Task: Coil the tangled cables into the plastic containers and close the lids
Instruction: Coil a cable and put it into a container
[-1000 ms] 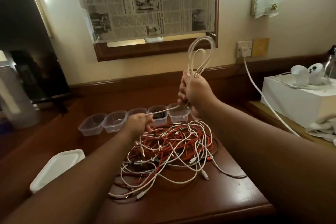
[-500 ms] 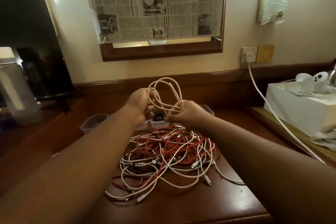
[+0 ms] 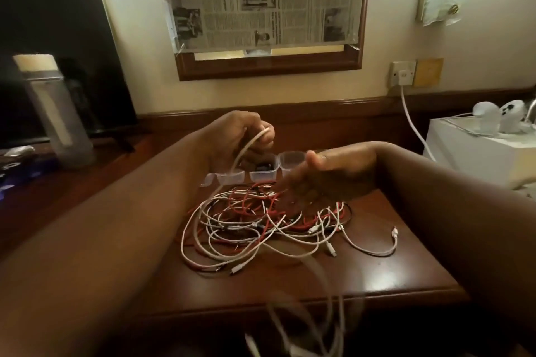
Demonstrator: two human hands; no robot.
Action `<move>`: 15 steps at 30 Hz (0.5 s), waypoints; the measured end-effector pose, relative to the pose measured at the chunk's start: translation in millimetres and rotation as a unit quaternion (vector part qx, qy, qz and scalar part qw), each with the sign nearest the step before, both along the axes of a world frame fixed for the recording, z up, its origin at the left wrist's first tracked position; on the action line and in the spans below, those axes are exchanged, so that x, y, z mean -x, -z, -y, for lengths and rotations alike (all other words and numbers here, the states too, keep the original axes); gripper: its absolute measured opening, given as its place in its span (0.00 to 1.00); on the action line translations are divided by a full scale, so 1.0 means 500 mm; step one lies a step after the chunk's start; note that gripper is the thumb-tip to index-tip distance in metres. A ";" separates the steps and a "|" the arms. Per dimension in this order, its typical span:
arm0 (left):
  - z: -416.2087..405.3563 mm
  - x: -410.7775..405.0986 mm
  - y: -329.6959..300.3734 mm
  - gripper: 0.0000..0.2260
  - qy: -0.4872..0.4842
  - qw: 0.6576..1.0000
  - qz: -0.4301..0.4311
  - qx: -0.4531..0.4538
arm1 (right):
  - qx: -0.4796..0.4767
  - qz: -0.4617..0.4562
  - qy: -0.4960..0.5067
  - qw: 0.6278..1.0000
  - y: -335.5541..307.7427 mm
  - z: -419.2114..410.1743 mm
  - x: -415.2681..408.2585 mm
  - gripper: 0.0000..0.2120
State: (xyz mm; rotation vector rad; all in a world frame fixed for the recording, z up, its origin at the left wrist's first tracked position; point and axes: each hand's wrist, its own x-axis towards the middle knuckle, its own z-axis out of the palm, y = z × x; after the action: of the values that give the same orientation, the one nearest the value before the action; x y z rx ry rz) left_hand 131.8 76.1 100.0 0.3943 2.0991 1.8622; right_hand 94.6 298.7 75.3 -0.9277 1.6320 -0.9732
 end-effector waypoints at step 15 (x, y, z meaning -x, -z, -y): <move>-0.097 -0.078 0.021 0.14 -0.295 0.953 0.034 -0.066 | -0.016 -0.166 0.311 0.935 -0.017 0.073 -0.155 0.31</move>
State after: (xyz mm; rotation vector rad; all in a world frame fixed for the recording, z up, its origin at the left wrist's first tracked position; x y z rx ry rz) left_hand 170.6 124.5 89.5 -0.3097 2.2092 2.2967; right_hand 172.1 262.4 83.8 -0.5691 2.3014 -1.2482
